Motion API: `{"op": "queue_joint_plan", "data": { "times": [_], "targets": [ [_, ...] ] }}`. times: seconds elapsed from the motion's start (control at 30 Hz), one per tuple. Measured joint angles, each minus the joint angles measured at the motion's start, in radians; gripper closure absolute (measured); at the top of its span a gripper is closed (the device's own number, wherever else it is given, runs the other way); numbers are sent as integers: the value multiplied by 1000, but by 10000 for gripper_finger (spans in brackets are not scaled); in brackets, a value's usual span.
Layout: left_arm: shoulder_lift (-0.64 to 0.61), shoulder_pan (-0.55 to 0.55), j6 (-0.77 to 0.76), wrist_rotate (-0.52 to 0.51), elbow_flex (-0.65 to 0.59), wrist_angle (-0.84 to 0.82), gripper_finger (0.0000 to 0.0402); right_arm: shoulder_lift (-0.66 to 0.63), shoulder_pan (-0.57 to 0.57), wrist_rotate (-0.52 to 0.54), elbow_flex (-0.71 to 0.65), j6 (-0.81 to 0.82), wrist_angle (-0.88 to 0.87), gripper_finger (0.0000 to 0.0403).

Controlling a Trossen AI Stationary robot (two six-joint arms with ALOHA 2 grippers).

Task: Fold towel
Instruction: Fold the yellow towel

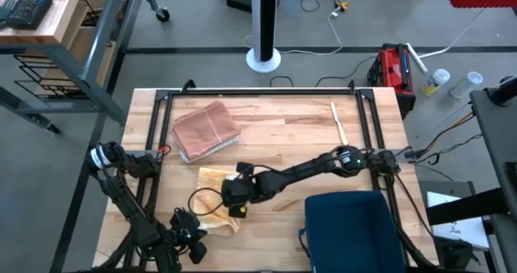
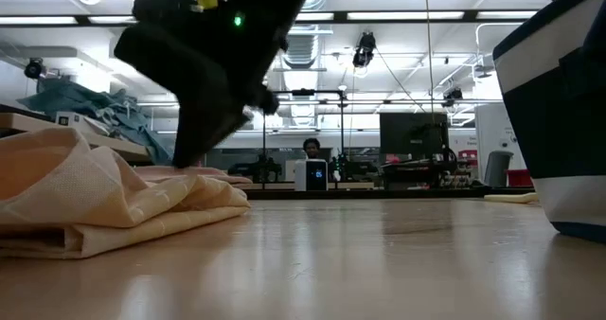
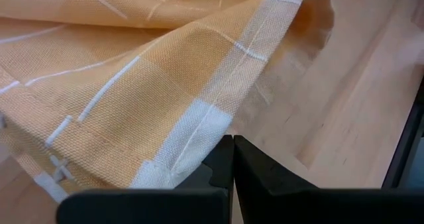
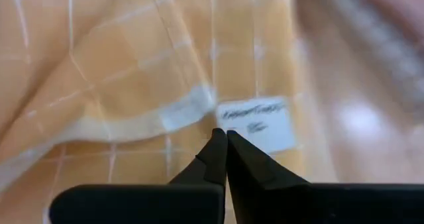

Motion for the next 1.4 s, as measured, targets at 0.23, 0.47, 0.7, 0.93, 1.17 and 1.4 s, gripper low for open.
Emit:
{"op": "queue_joint_plan", "data": {
  "times": [0.23, 0.47, 0.7, 0.93, 1.17, 1.4],
  "targets": [
    [0, 0, 0, -11, 0, 0, 401, 65, -15, -252, -17, 34, 102, 402],
    [0, 0, 0, -21, 0, 0, 401, 78, -5, -317, -18, 35, 192, 403],
    [1, 0, -9, 54, 10, 1, 401, 71, -4, -307, 22, 26, 206, 403],
    [-8, 1, 65, 7, 117, -89, 401, 72, 3, -316, 22, 24, 305, 403],
    [-10, 1, 97, 0, 310, -321, 401, 72, 32, -316, 22, 2, 345, 403],
    [-10, 1, 151, -64, 427, -488, 402, 84, 62, -341, 22, -65, 464, 403]
  ]
}}
